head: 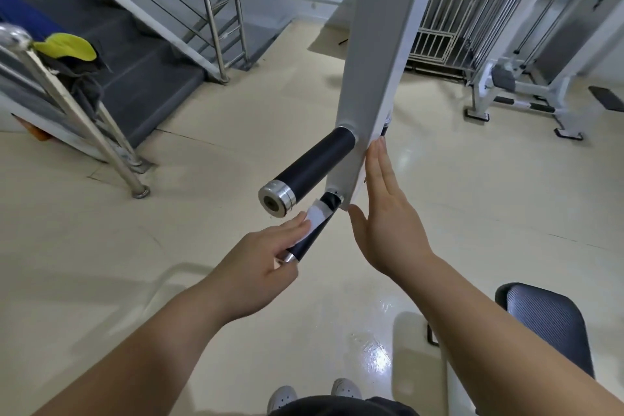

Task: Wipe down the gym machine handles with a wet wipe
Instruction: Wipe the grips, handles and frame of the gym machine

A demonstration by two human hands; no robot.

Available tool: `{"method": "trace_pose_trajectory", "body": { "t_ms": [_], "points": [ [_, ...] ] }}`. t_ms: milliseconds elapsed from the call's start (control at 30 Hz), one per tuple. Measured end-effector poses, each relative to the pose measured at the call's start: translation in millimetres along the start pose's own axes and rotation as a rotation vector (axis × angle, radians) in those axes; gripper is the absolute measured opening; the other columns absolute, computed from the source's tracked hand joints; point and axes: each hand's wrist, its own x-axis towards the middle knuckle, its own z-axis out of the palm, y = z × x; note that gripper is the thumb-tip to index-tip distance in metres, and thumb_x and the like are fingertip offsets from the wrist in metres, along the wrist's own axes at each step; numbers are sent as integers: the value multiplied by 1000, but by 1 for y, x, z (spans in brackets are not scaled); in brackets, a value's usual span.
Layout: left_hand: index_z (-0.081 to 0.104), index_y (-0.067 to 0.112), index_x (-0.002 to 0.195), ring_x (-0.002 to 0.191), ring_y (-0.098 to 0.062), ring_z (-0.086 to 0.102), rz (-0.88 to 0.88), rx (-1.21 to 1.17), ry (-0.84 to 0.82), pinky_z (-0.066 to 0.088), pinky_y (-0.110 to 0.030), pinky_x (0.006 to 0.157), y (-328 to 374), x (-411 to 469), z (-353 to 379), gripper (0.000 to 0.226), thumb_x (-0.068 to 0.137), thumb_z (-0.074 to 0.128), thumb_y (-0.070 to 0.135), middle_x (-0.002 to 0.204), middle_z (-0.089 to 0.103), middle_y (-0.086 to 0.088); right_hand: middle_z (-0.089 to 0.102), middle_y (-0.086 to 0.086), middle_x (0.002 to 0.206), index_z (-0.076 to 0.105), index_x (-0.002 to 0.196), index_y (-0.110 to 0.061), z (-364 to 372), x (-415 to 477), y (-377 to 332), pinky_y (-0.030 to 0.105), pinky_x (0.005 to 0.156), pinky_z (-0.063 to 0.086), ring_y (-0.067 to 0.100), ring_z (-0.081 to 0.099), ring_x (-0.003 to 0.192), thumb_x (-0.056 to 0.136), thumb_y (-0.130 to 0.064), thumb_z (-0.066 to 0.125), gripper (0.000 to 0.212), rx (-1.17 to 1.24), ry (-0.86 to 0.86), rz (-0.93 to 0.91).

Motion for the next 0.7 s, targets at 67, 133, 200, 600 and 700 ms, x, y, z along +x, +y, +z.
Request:
{"method": "trace_pose_trajectory", "body": {
  "t_ms": [67, 133, 200, 600, 700],
  "points": [
    [59, 38, 139, 131, 14, 47, -2, -52, 98, 38, -11, 109, -8, -16, -3, 54, 91, 57, 12, 147, 49, 29, -23, -22, 167, -37, 142, -49, 2, 1, -3, 23, 68, 38, 24, 57, 128, 99, -22, 57, 107, 9, 2, 15],
    [67, 41, 122, 124, 14, 55, -57, -135, 230, 42, -10, 105, -9, -25, -7, 55, 93, 57, -5, 131, 61, 30, -23, -25, 166, -36, 142, -50, 3, 3, -7, 22, 65, 38, 24, 60, 125, 100, -23, 57, 106, 17, -1, 29],
    [71, 42, 113, 109, 15, 63, -161, -280, 355, 51, -20, 98, -4, -27, -15, 55, 93, 56, -7, 114, 72, 29, -22, -27, 166, -32, 148, -48, 3, 5, -11, 22, 69, 42, 22, 54, 134, 100, -24, 57, 104, 8, -6, 31],
    [49, 33, 148, 141, 10, 38, 309, 41, 325, 33, -13, 114, 90, -30, -80, 55, 95, 39, 45, 152, 47, 23, -11, -38, 162, -17, 156, -46, 11, -1, -40, 28, 103, 43, 8, 28, 152, 102, -23, 53, 92, 227, -17, 79],
    [48, 27, 149, 145, 7, 33, 313, 166, 216, 29, -24, 121, 94, -28, -76, 58, 97, 38, 51, 158, 41, 14, 5, -39, 163, -5, 159, -47, 8, -2, -42, 43, 121, 37, -4, 23, 151, 97, -19, 51, 88, 542, -27, 165]
  ]
}}
